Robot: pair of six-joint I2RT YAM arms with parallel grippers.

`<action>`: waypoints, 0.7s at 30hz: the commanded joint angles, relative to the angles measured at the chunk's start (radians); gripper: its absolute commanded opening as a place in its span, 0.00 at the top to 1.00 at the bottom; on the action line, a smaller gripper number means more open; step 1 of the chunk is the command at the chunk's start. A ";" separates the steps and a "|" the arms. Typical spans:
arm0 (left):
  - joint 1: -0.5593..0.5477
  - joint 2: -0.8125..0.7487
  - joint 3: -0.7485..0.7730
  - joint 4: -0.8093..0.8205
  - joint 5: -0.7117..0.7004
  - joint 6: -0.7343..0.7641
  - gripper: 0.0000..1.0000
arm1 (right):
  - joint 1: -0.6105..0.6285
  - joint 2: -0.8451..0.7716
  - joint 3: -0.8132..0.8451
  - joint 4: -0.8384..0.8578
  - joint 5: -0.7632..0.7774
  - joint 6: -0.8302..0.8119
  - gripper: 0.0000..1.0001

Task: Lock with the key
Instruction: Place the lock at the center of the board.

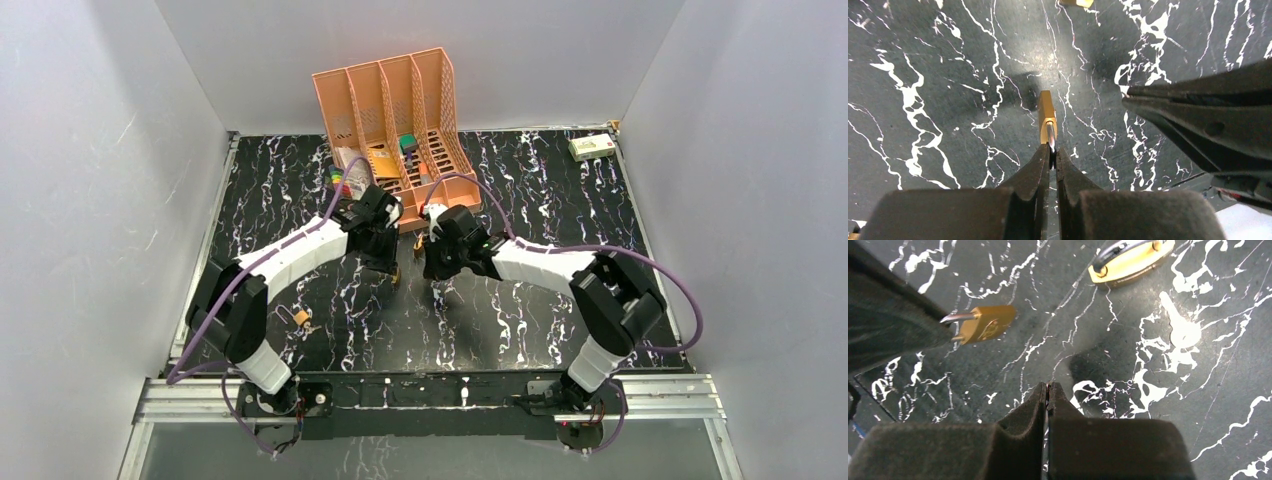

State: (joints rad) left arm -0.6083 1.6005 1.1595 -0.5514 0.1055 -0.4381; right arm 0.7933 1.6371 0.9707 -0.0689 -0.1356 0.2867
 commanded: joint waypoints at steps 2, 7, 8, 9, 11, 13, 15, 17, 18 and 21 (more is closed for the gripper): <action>-0.028 0.009 0.049 -0.064 -0.009 0.010 1.00 | -0.022 0.048 0.013 0.057 0.004 0.034 1.00; -0.045 0.053 0.078 -0.067 -0.014 0.043 1.00 | -0.058 0.060 -0.014 0.103 -0.040 0.044 1.00; -0.048 0.062 0.086 -0.065 -0.016 0.056 1.00 | -0.063 0.058 -0.016 0.105 -0.041 0.044 1.00; -0.050 0.070 0.094 -0.065 -0.016 0.068 1.00 | -0.068 0.058 -0.017 0.106 -0.041 0.042 0.97; -0.053 0.081 0.109 -0.062 -0.017 0.099 1.00 | -0.075 0.058 -0.017 0.105 -0.043 0.037 0.92; -0.054 0.090 0.124 -0.058 -0.016 0.134 1.00 | -0.081 0.061 -0.017 0.104 -0.054 0.034 0.83; -0.054 0.101 0.134 -0.059 -0.016 0.171 1.00 | -0.087 0.065 -0.017 0.105 -0.070 0.032 0.77; -0.054 0.114 0.144 -0.063 -0.015 0.206 1.00 | -0.091 0.067 -0.017 0.107 -0.085 0.029 0.72; -0.054 0.119 0.147 -0.064 -0.015 0.222 1.00 | -0.092 0.066 -0.018 0.106 -0.092 0.027 0.70; -0.054 0.151 0.159 -0.072 -0.005 0.296 1.00 | -0.100 0.053 -0.018 0.103 -0.117 0.020 0.63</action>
State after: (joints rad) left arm -0.6579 1.7393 1.2751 -0.5922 0.0921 -0.2409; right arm 0.7040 1.7073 0.9524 0.0013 -0.2123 0.3141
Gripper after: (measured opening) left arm 0.033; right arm 0.348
